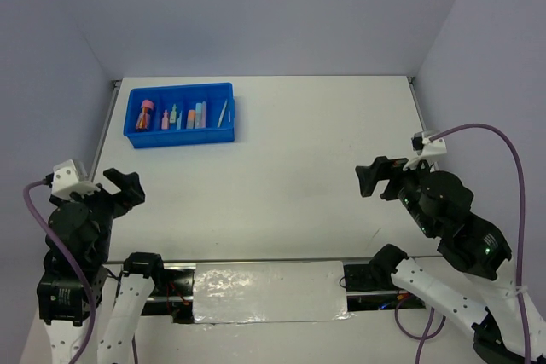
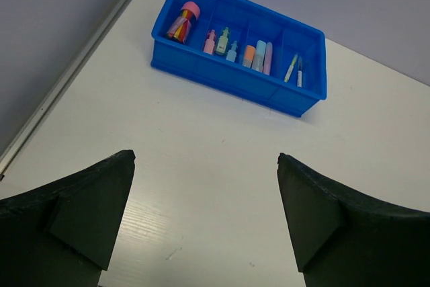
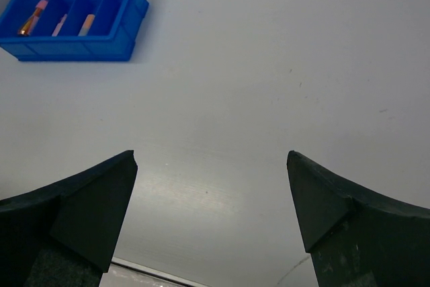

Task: Sort the stationery into containers
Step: Reset both arms

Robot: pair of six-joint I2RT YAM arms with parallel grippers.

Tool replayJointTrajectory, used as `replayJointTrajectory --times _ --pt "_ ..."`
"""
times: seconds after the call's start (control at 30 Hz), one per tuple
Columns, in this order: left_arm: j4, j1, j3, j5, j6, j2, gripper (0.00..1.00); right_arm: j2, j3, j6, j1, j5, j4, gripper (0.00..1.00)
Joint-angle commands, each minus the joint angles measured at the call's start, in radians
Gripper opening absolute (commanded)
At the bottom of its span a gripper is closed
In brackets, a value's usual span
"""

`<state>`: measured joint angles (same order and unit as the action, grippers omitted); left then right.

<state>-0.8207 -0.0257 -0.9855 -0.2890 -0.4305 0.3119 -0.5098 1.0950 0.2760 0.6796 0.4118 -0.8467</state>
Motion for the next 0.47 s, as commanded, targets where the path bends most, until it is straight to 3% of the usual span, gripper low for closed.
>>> replayJointTrajectory --times 0.0,0.43 --pt "0.049 -0.023 0.015 -0.064 -0.024 -0.014 0.99 0.011 -0.041 0.032 -0.005 0.035 0.012 1.0" --pt "0.086 -0.036 0.048 -0.056 -0.036 0.021 0.99 0.017 -0.053 0.035 -0.005 0.024 0.026 1.0"
